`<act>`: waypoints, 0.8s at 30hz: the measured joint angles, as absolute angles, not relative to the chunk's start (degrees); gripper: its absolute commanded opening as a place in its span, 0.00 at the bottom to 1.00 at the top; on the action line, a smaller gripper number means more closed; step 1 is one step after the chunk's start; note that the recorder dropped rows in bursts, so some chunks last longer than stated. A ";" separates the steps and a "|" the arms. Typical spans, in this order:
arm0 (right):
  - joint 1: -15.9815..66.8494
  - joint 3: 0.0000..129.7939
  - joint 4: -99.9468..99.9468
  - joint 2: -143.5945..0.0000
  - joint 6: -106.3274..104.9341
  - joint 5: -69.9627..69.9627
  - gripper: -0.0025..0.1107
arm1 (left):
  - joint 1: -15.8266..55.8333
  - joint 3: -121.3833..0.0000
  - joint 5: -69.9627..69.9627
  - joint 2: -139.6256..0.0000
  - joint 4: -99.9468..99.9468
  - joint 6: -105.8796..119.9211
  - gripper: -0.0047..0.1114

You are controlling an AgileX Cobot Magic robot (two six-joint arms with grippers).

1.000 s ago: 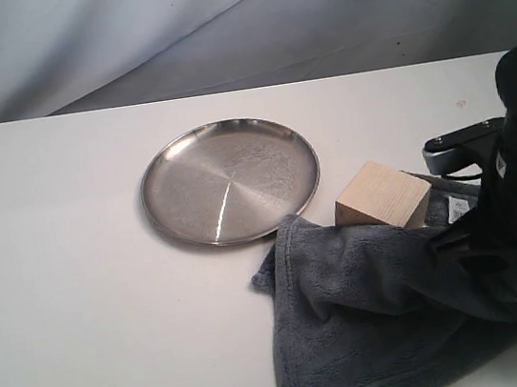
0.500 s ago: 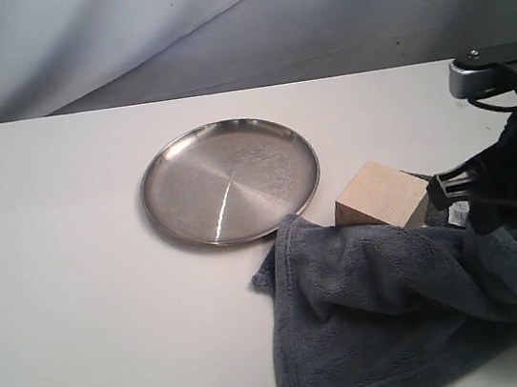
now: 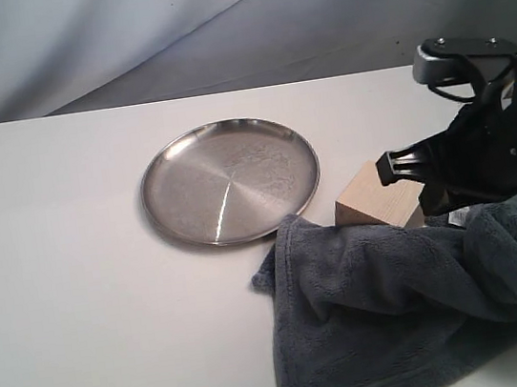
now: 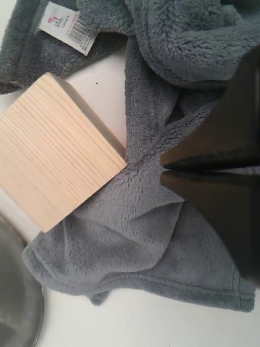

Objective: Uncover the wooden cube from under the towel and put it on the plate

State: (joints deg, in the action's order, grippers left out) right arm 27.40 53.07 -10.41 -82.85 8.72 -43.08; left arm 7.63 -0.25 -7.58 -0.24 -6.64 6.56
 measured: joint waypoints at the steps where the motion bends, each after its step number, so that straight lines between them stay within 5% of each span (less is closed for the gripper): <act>1: 27.40 53.07 -10.41 -83.87 8.71 -43.03 0.02 | 7.63 -0.25 -7.58 -0.24 -6.64 6.56 0.04; 24: 35.45 53.07 -10.78 -94.42 8.25 -41.36 0.02 | 7.63 -0.25 -7.58 -0.24 -6.64 6.56 0.04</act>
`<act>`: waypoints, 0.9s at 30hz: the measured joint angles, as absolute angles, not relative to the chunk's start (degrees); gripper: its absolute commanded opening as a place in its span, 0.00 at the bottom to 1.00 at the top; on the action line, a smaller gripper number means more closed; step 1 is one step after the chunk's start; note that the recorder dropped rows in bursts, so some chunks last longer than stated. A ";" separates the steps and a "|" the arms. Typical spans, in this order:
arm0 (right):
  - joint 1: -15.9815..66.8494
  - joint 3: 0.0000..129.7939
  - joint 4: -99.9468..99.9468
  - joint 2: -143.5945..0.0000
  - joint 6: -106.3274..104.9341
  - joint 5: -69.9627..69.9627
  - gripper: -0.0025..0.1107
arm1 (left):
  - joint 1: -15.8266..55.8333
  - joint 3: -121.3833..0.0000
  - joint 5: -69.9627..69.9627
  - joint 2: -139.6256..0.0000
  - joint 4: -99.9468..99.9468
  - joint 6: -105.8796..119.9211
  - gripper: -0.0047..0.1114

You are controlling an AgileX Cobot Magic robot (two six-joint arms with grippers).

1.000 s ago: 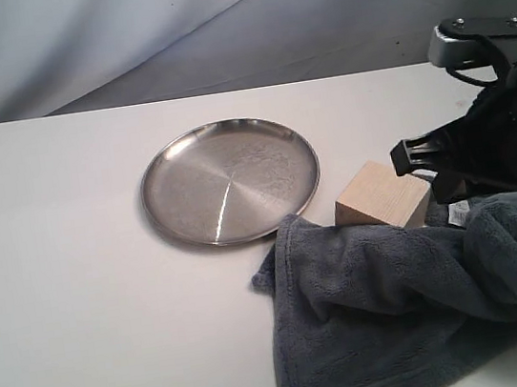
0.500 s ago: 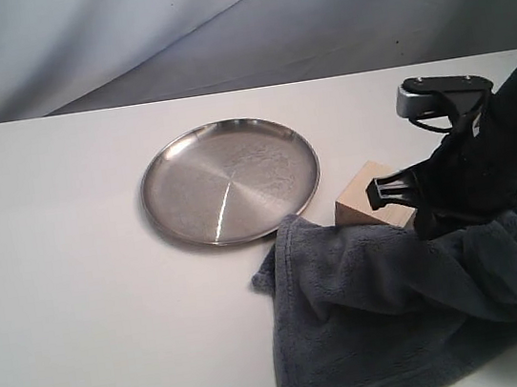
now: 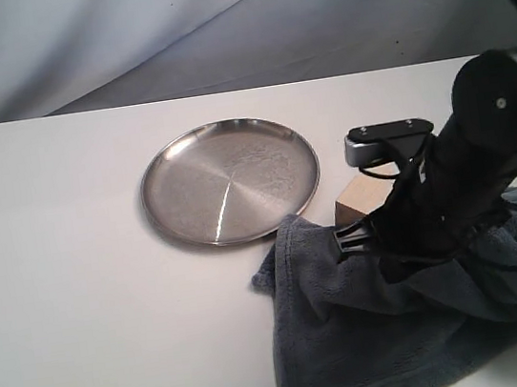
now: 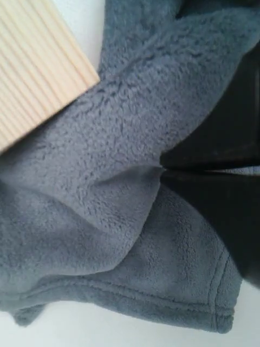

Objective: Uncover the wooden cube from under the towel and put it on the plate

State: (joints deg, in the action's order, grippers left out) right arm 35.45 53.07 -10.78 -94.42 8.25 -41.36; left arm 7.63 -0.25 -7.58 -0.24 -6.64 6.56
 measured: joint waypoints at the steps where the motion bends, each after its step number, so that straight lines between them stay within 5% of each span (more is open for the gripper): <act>1: 35.78 53.07 -10.78 -95.13 8.50 -41.27 0.02 | 7.63 -0.25 -7.58 -0.24 -6.64 6.56 0.04; 9: 35.93 53.07 -10.88 -97.64 8.43 -43.54 0.02 | 7.63 -0.25 -7.58 -0.24 -6.64 6.56 0.04; 16: 35.93 54.02 -8.38 -83.41 4.88 -42.54 0.03 | 7.63 -0.25 -7.58 -0.24 -6.64 6.56 0.04; 20: 35.93 60.31 -3.81 -82.85 3.60 -46.74 0.35 | 7.63 -0.25 -7.58 -0.24 -6.64 6.56 0.04; 22: 35.93 63.43 -3.39 -82.85 2.71 -48.27 0.65 | 7.63 -0.25 -7.58 -0.24 -6.64 6.56 0.04; 27: 35.93 68.83 2.94 -86.48 1.90 -52.87 0.72 | 7.63 -0.25 -7.58 -0.24 -6.64 6.56 0.04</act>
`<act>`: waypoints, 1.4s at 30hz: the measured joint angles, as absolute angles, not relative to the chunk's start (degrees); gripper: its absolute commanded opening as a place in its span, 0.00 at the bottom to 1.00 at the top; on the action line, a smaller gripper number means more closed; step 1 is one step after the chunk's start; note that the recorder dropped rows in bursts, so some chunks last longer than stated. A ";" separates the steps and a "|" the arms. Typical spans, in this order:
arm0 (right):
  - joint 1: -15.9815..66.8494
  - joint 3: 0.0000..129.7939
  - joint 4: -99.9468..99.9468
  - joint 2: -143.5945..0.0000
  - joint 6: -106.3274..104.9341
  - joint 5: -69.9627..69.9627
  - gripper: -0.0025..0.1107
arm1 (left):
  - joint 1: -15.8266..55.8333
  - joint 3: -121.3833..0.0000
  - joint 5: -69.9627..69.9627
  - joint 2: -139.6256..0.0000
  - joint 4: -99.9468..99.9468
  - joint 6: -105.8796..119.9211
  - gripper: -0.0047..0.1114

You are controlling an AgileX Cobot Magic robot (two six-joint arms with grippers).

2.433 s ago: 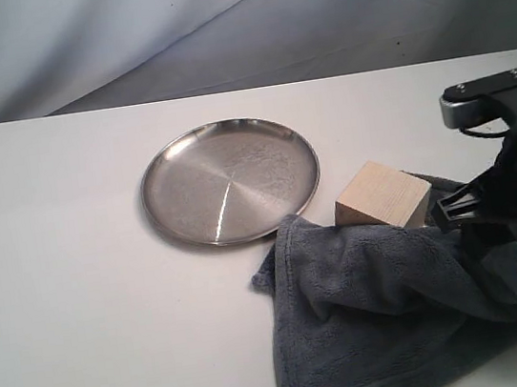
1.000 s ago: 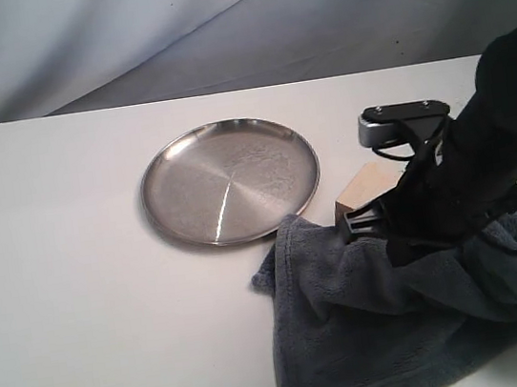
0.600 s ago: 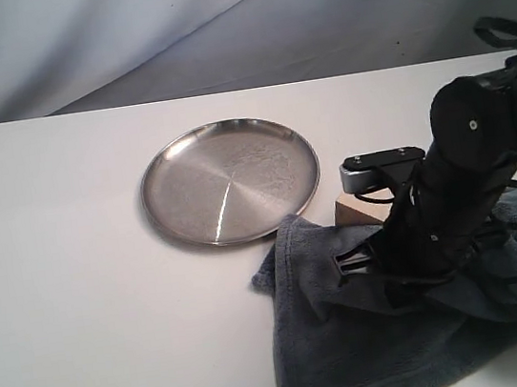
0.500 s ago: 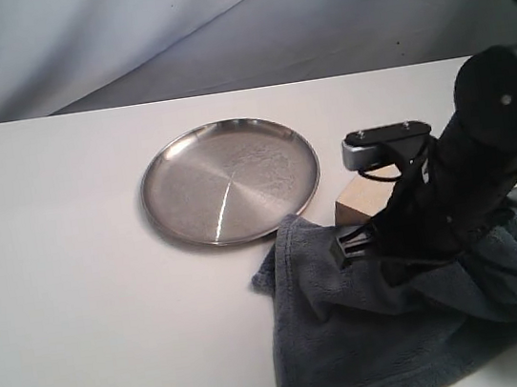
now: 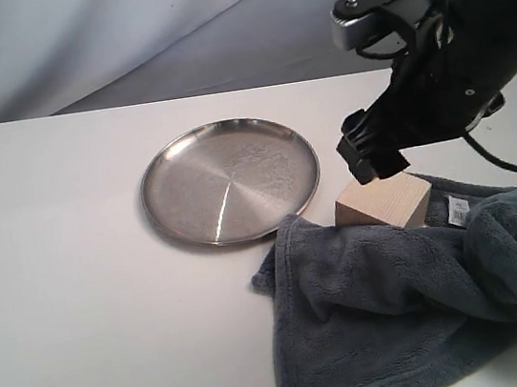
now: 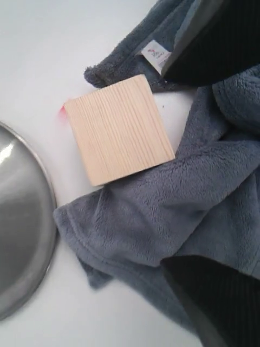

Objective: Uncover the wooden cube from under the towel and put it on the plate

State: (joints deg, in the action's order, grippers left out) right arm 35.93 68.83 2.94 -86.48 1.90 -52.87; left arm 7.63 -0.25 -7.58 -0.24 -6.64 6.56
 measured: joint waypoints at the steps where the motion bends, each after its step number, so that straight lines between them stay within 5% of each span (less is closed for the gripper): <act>1: 35.93 69.39 4.00 -87.77 1.90 -53.39 0.72 | 7.63 -0.25 -7.58 -0.24 -6.64 6.56 0.04; 11: 35.93 77.88 7.42 -103.42 -2.26 -61.76 0.81 | 7.63 -0.25 -7.58 -0.24 -6.64 6.56 0.04; 42: 35.93 79.84 16.34 -117.02 -5.66 -52.12 0.80 | 7.63 -0.25 -7.58 -0.24 -6.64 6.56 0.04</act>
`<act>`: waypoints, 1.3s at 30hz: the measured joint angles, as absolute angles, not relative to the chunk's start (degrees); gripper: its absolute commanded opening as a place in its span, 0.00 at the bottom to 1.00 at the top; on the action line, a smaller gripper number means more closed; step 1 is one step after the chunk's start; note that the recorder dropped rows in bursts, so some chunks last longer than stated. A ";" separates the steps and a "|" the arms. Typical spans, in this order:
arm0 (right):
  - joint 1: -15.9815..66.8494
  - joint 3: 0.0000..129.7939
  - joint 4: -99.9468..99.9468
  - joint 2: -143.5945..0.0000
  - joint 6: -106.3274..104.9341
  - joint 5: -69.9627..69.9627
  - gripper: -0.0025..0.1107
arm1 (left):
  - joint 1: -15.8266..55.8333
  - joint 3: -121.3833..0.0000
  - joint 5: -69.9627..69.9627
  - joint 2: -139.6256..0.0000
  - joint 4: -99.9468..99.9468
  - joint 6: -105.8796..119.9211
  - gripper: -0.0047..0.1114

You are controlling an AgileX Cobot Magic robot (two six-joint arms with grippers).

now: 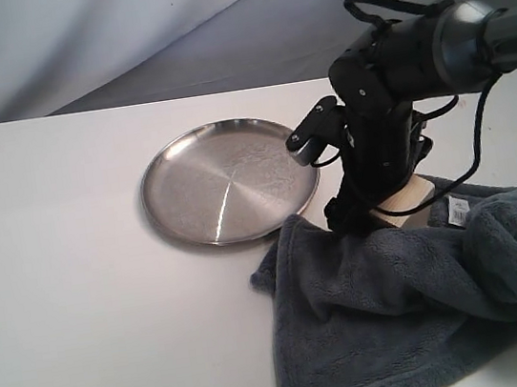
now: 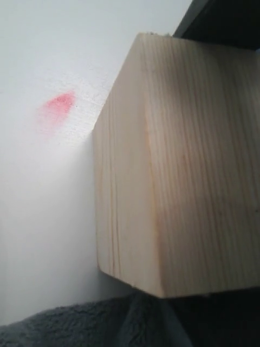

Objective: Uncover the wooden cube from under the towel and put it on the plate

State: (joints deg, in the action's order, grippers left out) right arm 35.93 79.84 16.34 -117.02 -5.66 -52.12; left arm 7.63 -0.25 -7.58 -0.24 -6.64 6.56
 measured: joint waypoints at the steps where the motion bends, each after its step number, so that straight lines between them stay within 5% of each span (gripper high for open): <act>1: 35.93 79.84 16.34 -117.11 -5.66 -52.12 0.79 | 7.63 -0.25 -7.58 -0.24 -6.64 6.56 0.04; 5: 35.93 79.84 16.34 -117.11 -5.66 -52.12 0.69 | 7.63 -0.25 -7.58 -0.24 -6.64 6.56 0.04; 20: 35.93 79.84 14.22 -116.44 -3.97 -54.39 0.04 | 7.63 -0.25 -7.58 -0.24 -6.64 6.56 0.04; 39: 35.93 79.84 10.58 -107.97 -2.66 -57.72 0.02 | 7.63 -0.25 -7.58 -0.24 -6.64 6.56 0.04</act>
State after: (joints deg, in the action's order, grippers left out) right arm 35.93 79.84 10.58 -107.97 -2.66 -57.72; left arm 7.63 -0.25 -7.58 -0.24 -6.64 6.56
